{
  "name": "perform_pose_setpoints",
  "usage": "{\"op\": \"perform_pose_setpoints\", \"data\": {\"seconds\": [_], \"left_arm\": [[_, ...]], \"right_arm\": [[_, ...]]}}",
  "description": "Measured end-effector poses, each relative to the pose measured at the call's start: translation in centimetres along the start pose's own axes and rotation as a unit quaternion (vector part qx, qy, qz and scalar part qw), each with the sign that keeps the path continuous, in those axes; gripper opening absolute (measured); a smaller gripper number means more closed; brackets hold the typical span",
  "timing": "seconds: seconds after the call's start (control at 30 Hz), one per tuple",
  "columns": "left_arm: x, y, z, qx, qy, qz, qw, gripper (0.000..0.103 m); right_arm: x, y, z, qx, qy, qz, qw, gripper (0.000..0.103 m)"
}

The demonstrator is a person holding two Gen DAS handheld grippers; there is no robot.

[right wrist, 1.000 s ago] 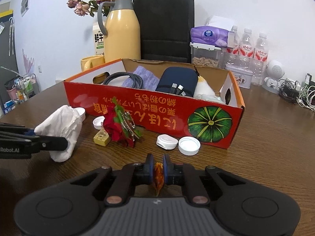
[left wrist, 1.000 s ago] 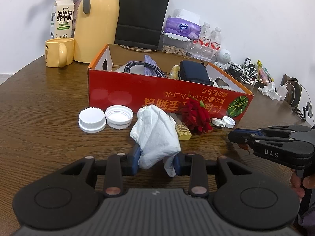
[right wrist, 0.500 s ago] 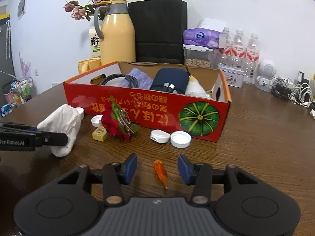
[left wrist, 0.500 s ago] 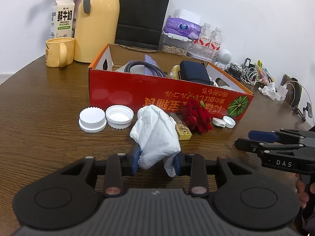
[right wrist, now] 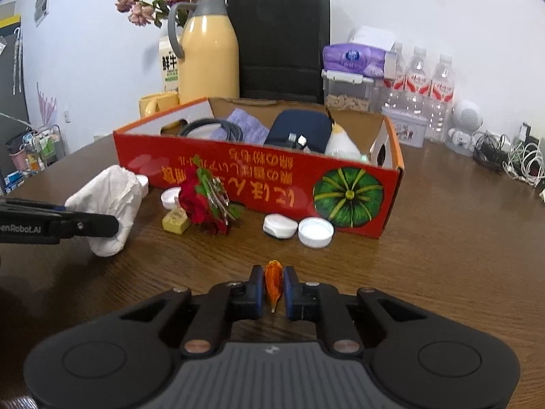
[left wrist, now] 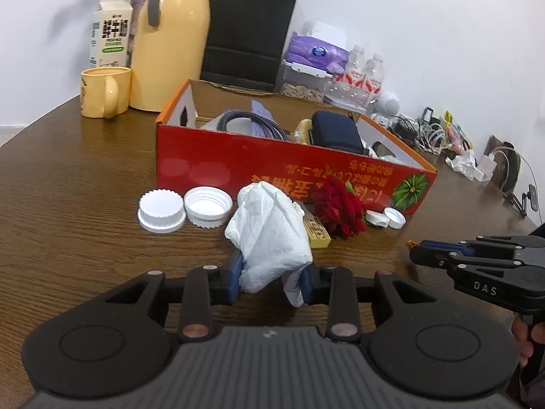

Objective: Organize objects
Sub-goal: 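Carry the tissue and the orange item over the cardboard box with both grippers, then lower both items into the box and open both grippers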

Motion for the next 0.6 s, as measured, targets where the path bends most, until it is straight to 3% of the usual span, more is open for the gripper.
{"op": "perform_pose_setpoints", "data": {"seconds": [0.13, 0.33, 0.6], "left_arm": [[-0.1, 1.0, -1.2, 0.014, 0.010, 0.008, 0.9998, 0.033], [1.6, 2.8, -4.8, 0.068, -0.018, 0.017, 0.9974, 0.033], [3.2, 1.3, -9.7, 0.107, -0.026, 0.021, 0.9936, 0.033]], "right_arm": [[-0.2, 0.8, -1.0, 0.020, 0.002, -0.003, 1.000, 0.011], [-0.8, 1.4, -4.2, 0.061, 0.016, -0.008, 0.998, 0.011], [-1.3, 0.5, -9.1, 0.107, 0.023, -0.006, 0.994, 0.011]]}}
Point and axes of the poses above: each gripper's, at about its wrist camera, not at the fingertips, and y roughly against the way its jaws point, x to its right, z to its underside, the point moved 2 cm from there along -y, roughly the way its jaws point
